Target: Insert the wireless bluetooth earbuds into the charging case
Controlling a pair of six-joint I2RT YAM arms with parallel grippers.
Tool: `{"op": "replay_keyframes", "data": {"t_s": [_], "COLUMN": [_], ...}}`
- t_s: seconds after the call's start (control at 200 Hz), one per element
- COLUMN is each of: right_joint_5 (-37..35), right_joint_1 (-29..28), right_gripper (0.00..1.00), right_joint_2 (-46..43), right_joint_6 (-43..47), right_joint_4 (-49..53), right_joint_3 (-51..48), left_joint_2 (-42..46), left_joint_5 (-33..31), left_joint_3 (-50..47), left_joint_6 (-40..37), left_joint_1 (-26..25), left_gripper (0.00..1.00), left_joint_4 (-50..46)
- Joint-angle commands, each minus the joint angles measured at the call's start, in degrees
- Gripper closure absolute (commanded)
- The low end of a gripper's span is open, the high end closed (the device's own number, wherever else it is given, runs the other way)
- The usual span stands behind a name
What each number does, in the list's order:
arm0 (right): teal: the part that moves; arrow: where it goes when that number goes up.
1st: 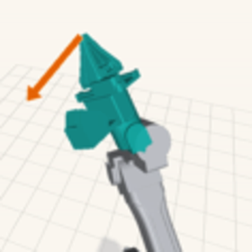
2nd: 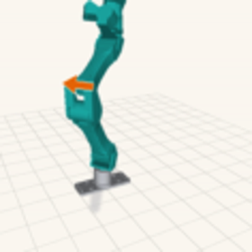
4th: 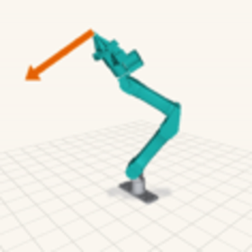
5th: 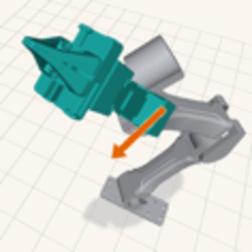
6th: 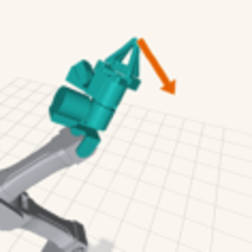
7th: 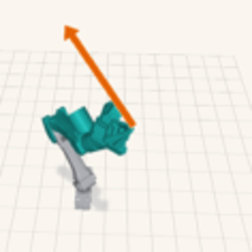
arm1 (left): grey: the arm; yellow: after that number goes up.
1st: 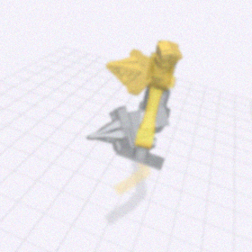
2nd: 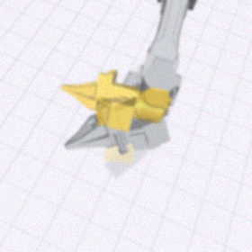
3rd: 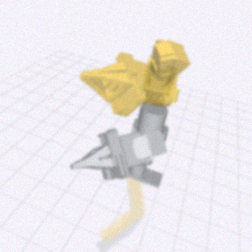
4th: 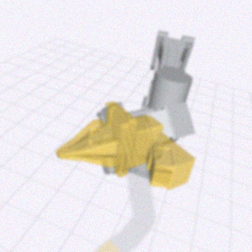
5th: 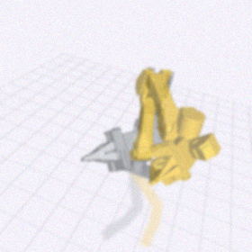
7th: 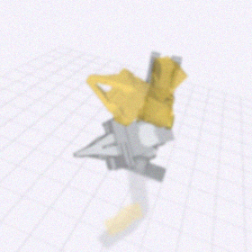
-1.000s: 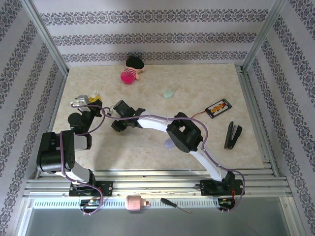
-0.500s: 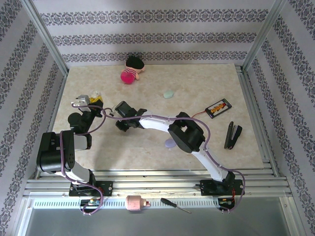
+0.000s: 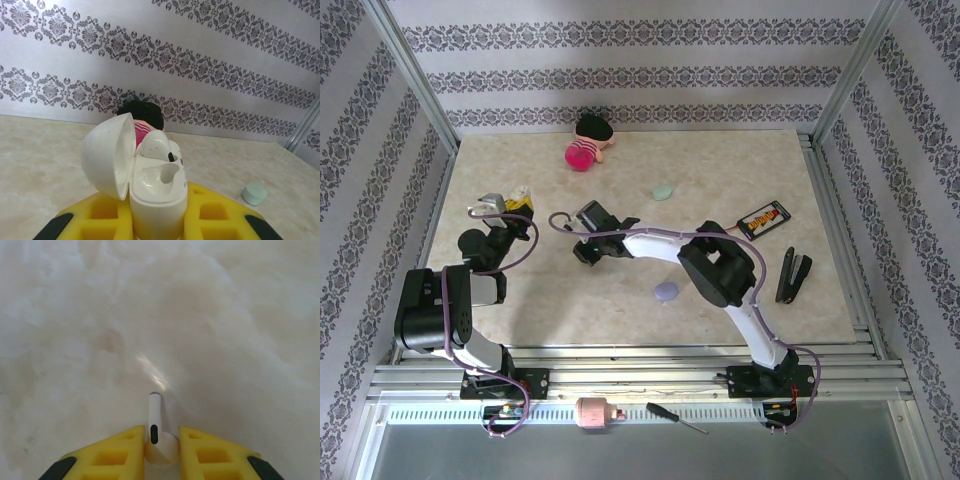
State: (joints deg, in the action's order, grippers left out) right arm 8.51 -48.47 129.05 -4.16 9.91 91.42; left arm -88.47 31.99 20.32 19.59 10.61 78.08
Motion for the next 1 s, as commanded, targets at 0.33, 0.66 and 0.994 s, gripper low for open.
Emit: {"op": "replay_keyframes", "data": {"t_s": [0.33, 0.66, 0.994], "right_joint_5": [-1.54, -3.78, -5.60], "right_joint_1": [7.45, 14.12, 16.65], "right_gripper": [0.79, 0.79, 0.49], "right_joint_2": [-15.66, -27.49, -34.09], "right_joint_6": [-0.58, -3.05, -8.40], "right_joint_4": [-1.65, -2.88, -0.87], "right_joint_3": [-21.36, -36.20, -38.21], "left_joint_2": [1.05, 1.44, 7.89], "left_joint_5": [4.96, 4.29, -0.91], "left_joint_3": [1.23, -0.39, -2.28], "left_joint_6": [1.23, -2.42, -9.71], "left_joint_1": [-7.96, -16.70, -23.74], "left_gripper": [0.90, 0.91, 0.91], "left_joint_4": [3.65, 1.67, -7.97]}}
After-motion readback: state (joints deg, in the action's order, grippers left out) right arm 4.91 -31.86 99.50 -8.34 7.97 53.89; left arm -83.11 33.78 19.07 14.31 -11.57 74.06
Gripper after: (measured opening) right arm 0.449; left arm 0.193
